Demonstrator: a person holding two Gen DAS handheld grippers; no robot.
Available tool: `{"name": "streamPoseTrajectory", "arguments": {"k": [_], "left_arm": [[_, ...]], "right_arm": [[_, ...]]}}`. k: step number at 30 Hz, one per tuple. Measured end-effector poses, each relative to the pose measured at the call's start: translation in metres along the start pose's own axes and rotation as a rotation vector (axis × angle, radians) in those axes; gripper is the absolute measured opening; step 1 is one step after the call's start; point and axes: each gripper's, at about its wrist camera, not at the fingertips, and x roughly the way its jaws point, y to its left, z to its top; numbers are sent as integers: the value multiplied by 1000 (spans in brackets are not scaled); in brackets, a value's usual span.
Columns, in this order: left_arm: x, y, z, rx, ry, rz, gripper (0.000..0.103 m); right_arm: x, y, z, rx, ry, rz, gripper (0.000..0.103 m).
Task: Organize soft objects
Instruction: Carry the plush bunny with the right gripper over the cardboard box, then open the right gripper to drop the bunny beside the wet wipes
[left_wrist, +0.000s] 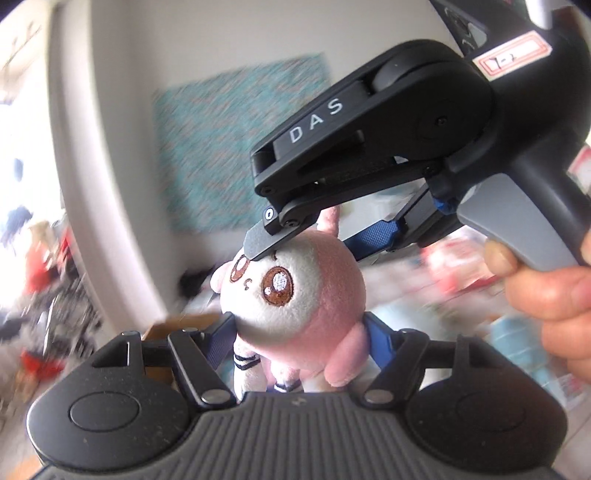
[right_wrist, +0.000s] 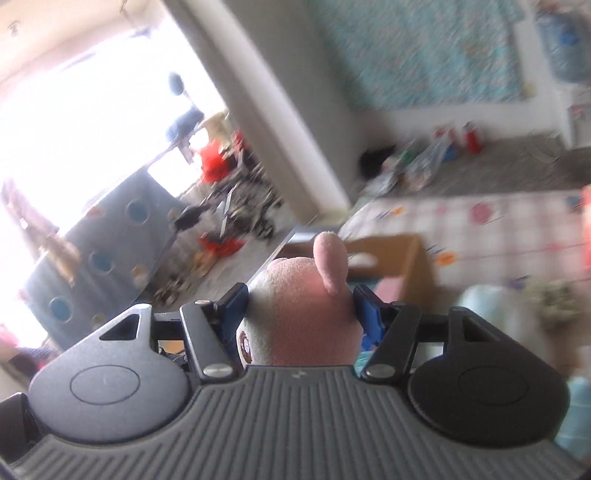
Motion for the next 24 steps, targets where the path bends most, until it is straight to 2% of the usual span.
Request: {"name": "streamPoseTrajectory", "arguments": {"k": [5, 10, 14, 17, 21, 24], "left_arm": [[33, 53, -28, -96, 161, 7, 74], [67, 76, -55, -127, 289, 6, 75], [59, 102, -74, -135, 357, -12, 75], [70, 110, -82, -133, 385, -43, 75], [68, 114, -84, -124, 373, -45, 79], [70, 115, -87, -141, 384, -64, 79]], "right_arm": [[100, 28, -4, 20, 211, 49, 62], [173, 35, -19, 36, 362, 33, 62], [203, 24, -27, 65, 438, 14, 62], [213, 5, -29, 56, 473, -36, 62], [225, -5, -30, -13, 481, -131, 62], [226, -10, -31, -20, 474, -138, 62]]}}
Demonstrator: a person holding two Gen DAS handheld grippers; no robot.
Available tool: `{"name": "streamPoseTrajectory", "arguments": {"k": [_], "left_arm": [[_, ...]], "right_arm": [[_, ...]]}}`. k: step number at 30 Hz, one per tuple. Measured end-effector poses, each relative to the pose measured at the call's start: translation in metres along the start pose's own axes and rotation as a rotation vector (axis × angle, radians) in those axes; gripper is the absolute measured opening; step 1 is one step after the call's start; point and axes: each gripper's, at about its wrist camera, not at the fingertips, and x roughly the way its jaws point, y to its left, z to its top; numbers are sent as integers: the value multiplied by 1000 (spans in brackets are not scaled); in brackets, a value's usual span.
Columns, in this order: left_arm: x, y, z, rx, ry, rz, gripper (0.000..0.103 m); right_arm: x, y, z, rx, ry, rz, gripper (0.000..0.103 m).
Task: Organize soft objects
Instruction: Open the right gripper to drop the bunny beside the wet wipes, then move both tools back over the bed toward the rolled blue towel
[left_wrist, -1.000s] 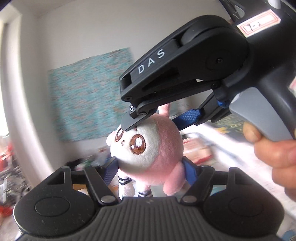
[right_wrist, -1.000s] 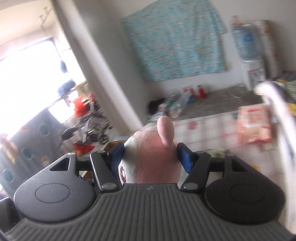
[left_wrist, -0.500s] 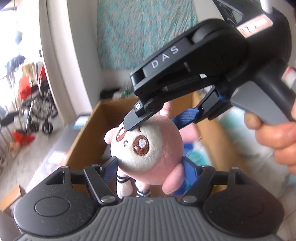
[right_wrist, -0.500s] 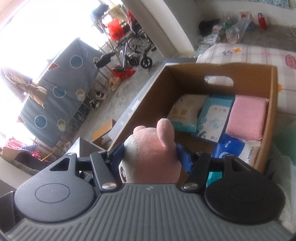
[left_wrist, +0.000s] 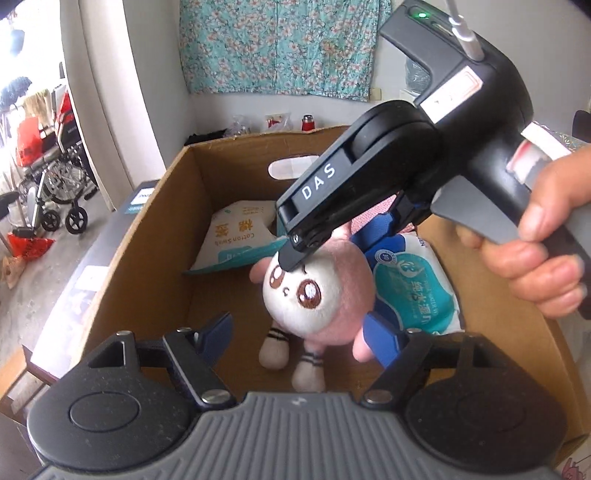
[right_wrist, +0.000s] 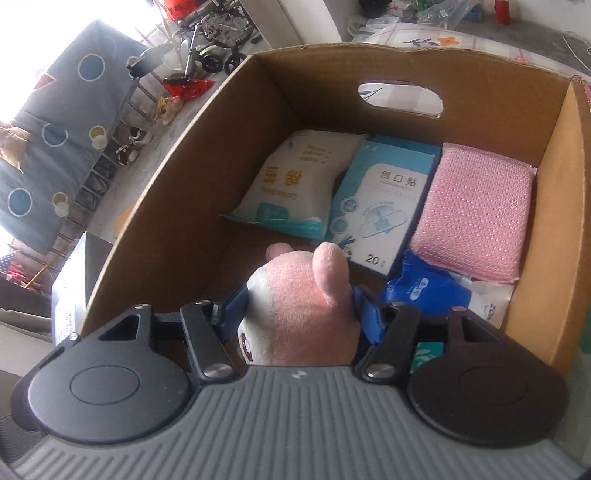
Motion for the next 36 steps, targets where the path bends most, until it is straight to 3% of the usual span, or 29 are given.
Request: {"name": "streamPoseTrajectory", "arguments": {"k": [4, 8, 14, 24, 30, 36], "left_arm": [[-2, 2, -1, -14, 1, -9, 79], [-1, 6, -2, -31, 11, -13, 79], [-3, 6, -4, -36, -1, 1, 79], [-24, -13, 3, -25, -96, -2, 84], [-45, -37, 9, -21, -157, -59, 86], [-60, -76, 16, 17, -204, -148, 86]], "right_arm": [[-4, -6, 1, -41, -40, -52, 62], [1, -14, 7, -56, -59, -93, 75], [-13, -18, 6, -38, -122, -104, 76], [-87, -14, -29, 12, -323, -16, 79], [-138, -30, -62, 65, -422, 11, 79], [-201, -65, -100, 122, -528, -25, 79]]}}
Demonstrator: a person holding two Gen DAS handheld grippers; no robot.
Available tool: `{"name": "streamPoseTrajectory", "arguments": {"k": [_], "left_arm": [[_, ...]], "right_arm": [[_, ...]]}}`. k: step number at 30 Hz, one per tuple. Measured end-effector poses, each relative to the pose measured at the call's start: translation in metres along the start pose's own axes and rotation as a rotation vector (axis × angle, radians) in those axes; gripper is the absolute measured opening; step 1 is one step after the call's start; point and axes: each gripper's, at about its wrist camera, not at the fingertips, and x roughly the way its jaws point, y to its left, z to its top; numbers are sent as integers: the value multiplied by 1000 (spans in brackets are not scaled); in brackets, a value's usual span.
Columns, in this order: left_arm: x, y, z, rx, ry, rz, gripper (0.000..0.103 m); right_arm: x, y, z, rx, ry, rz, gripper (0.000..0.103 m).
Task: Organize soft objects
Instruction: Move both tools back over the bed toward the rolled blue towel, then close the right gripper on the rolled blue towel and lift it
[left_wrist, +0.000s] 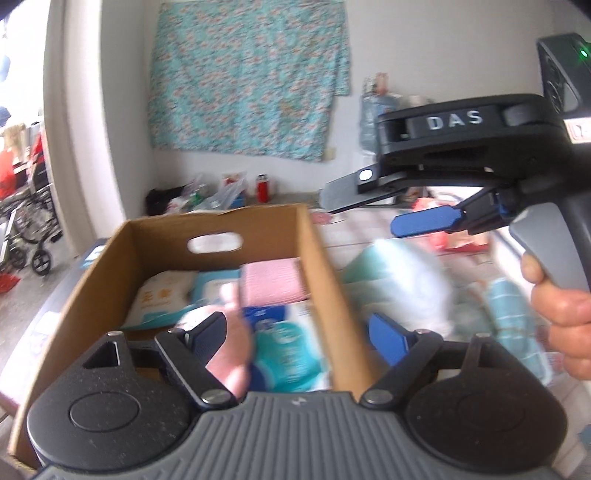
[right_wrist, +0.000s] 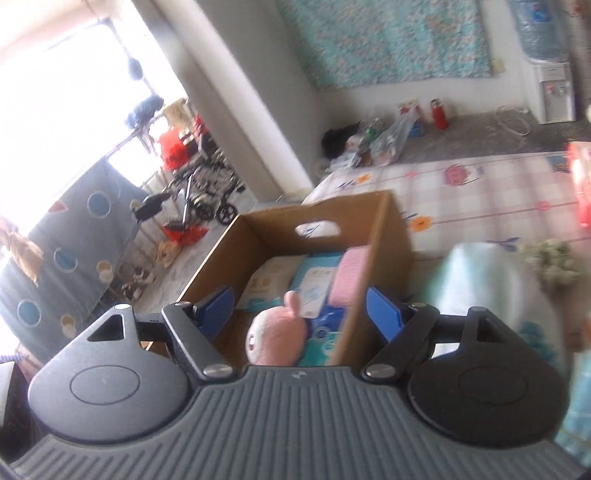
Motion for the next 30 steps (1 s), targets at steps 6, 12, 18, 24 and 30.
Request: {"name": "streamPoseTrajectory", "arguments": {"k": [6, 12, 18, 24, 30], "left_arm": [[8, -54, 5, 52, -11, -137, 86], [28, -113, -4, 108, -15, -268, 86], [56, -155, -24, 143, 30, -364, 69], [83, -170, -34, 142, 96, -409, 57], [100, -184, -32, 195, 142, -410, 64]], "right_arm": [[-74, -63, -16, 71, -79, -111, 79], [-121, -135, -56, 203, -108, -226, 79], [-124, -190, -98, 339, -67, -268, 79], [-103, -217, -119, 432, -12, -243, 78], [-84, -227, -117, 463, 13, -230, 77]]}}
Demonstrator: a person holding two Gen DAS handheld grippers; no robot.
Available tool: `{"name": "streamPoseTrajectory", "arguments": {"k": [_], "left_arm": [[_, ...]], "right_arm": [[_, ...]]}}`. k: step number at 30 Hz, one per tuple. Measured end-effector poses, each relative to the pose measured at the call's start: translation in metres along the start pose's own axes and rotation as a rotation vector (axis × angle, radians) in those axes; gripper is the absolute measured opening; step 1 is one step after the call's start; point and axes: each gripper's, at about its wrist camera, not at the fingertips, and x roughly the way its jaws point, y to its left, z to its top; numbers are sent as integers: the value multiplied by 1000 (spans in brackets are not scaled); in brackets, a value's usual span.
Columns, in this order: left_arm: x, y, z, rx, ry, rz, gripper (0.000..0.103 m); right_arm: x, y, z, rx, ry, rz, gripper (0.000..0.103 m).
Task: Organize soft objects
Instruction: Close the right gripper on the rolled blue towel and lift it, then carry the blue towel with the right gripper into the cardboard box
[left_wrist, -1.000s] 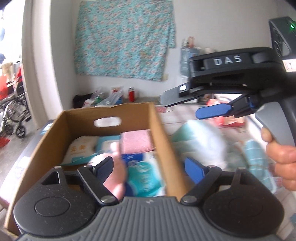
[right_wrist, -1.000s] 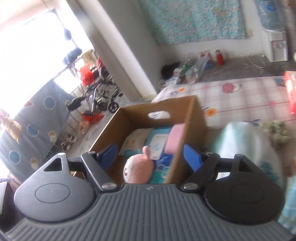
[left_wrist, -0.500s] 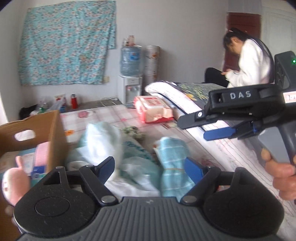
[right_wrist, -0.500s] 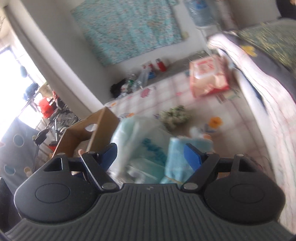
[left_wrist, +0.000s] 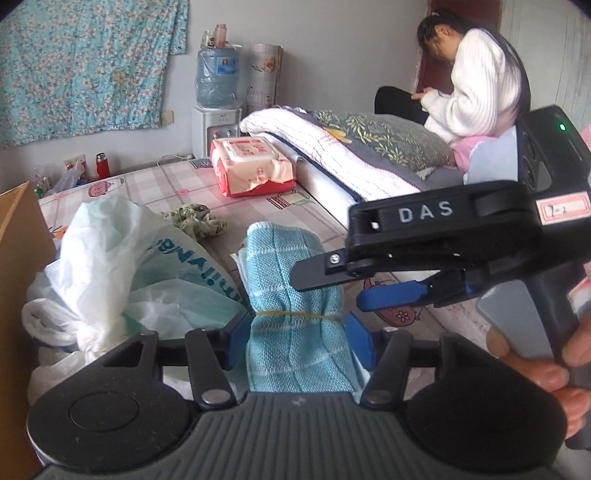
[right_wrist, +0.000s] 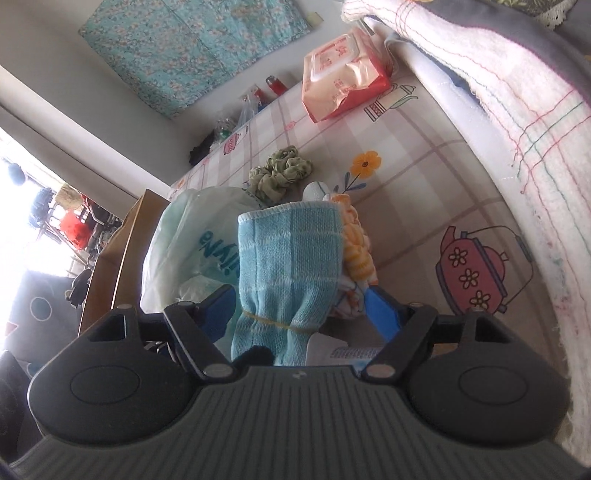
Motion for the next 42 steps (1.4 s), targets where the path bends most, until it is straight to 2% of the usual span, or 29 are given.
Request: {"name": "streamPoseTrajectory", "arguments": {"k": [1, 4, 12, 14, 17, 25, 42], "left_arm": [[3, -2, 1, 11, 10, 7, 68], [14, -8, 1, 43, 41, 48, 71], [29, -9, 7, -2, 79, 37, 69], [31, -6, 6, -27, 81, 29, 67], [31, -6, 6, -43, 83, 26, 64], [24, -12, 9, -32, 59, 38, 59], [-15, -14, 18, -24, -46, 46, 58]], "right_arm": [[3, -1, 1, 4, 5, 1, 76], [12, -4, 4, 20, 24, 15, 74], [24, -4, 6, 19, 60, 39, 66], [25, -4, 5, 26, 67, 56, 55], [24, -4, 3, 43, 72, 75, 50], [16, 0, 2, 21, 45, 72, 47], [-17, 30, 0, -47, -23, 97, 47]]}}
